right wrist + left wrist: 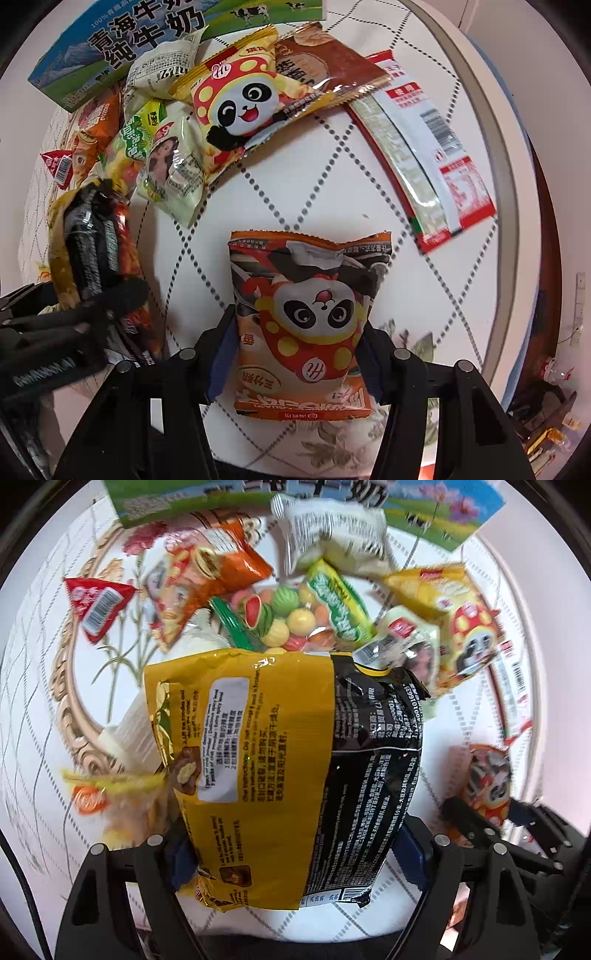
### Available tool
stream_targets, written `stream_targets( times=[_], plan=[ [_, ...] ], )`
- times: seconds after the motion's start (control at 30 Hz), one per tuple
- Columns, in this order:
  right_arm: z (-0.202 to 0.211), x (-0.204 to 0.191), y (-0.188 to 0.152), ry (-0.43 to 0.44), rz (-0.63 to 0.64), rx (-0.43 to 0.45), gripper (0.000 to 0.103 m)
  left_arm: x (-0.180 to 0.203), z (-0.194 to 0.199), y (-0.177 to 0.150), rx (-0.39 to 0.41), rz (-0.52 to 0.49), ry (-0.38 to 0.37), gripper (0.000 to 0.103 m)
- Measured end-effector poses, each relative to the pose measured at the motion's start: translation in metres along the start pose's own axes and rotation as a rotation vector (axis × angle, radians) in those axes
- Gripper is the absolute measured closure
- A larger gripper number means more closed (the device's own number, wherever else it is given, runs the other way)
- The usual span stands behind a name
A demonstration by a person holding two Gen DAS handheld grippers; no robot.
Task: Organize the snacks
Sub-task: 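Carry both packets into the cardboard box and open both tools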
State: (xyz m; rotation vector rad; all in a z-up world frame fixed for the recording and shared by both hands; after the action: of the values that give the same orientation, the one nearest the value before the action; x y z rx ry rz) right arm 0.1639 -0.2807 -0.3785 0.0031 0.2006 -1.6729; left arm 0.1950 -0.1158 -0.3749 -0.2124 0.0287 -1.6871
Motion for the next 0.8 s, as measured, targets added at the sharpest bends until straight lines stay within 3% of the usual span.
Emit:
stream_targets(
  times=[0.2,0.37,0.53,0.67,0.8],
  plan=[
    [0.021,0.017,-0.021,0.079,-0.025,-0.007,0.045,0.01,0.058,-0.005,0.061,-0.001,-0.042,0.017],
    [0.069,0.014,-0.01,0.161,-0.023,0.035,0.045,0.019,0.124,0.017,0.123,-0.014,-0.106,0.017],
    [0.136,-0.005,0.04,0.234,0.023,0.141,0.045,0.013,0.183,0.068,0.193,-0.017,-0.134,0.017],
    [0.195,-0.031,0.102,0.271,0.07,0.239,0.045,0.005,0.23,0.134,0.262,-0.019,-0.113,0.017],
    [0.228,-0.056,0.173,0.228,0.114,0.316,0.045,-0.009,0.246,0.207,0.264,-0.019,-0.076,0.017]
  ],
)
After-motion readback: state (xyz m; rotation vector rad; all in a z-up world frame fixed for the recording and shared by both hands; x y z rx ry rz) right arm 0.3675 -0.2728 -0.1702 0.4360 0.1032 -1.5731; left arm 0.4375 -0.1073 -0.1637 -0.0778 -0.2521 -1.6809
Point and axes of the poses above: each gripper's, at about its wrist camera, not at the fingertips, and z roughly against the way its jaws point, x to its right, y to its top, the point moved 8 cm from there along -z, roughly the way its jaws point, and after that the axes turned 12 degrees about -x, right-handed, at the moved point
